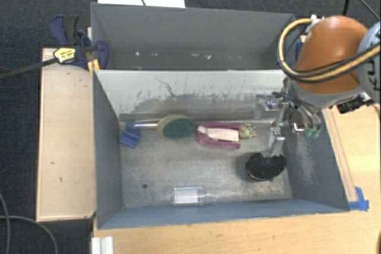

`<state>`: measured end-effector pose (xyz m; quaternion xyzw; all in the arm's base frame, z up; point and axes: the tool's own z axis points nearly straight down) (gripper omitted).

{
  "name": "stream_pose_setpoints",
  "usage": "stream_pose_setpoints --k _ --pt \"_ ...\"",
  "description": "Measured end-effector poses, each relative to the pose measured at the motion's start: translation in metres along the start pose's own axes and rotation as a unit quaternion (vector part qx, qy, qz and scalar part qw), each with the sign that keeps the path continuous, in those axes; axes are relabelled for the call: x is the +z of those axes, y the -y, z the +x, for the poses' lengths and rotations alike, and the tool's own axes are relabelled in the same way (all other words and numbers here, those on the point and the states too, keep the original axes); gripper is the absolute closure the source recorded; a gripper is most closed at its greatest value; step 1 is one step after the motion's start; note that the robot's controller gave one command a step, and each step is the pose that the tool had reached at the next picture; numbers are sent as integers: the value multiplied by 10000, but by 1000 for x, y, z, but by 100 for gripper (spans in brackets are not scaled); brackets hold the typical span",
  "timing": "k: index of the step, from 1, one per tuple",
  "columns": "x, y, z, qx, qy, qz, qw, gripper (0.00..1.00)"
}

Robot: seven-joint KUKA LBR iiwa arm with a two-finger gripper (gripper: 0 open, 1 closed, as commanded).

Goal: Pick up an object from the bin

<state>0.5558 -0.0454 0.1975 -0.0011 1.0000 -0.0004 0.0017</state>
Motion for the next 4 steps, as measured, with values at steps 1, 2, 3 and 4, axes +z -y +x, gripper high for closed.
stream_pose_setpoints --k 1,2,3,4 --pt "130 18 46 -1587 -42 -17 9873 0" --pt "127 84 57 -2271 7 -1 9739 0" --pt "127 80 56 -2286 8 -13 9735 100" --pt "-11 87 55 -2741 29 16 9617 100"
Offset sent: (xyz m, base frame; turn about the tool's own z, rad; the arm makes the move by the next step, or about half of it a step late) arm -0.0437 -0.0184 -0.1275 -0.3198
